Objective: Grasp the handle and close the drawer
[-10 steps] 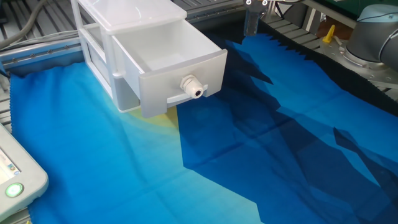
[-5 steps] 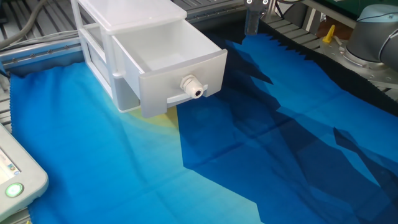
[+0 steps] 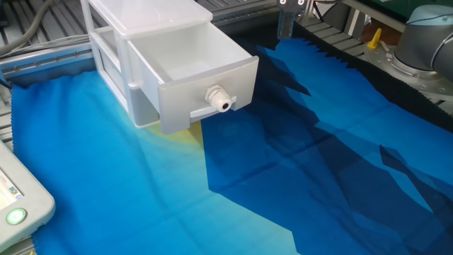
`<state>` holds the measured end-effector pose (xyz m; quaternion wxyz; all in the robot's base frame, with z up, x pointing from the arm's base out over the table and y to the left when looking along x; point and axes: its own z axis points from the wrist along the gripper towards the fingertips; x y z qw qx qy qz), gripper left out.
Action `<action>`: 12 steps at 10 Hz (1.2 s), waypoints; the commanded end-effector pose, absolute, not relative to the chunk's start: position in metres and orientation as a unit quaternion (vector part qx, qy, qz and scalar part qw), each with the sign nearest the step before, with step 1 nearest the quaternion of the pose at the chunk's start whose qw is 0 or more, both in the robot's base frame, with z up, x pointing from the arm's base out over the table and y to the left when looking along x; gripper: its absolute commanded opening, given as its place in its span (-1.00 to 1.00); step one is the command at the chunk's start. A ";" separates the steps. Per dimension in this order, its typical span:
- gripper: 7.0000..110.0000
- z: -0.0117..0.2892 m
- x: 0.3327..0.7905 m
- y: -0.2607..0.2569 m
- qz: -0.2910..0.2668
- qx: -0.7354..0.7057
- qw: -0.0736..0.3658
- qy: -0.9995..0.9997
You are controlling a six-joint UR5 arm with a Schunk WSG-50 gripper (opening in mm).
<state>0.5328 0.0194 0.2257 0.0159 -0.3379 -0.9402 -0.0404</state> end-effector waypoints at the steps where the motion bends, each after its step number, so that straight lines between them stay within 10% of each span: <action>1: -1.00 0.226 0.530 0.016 -0.034 -0.335 0.019 -0.942; 10: -1.00 0.227 0.501 0.021 -0.028 -0.340 0.075 -0.937; 12: -1.00 0.228 0.504 -0.013 0.015 -0.161 0.054 -0.985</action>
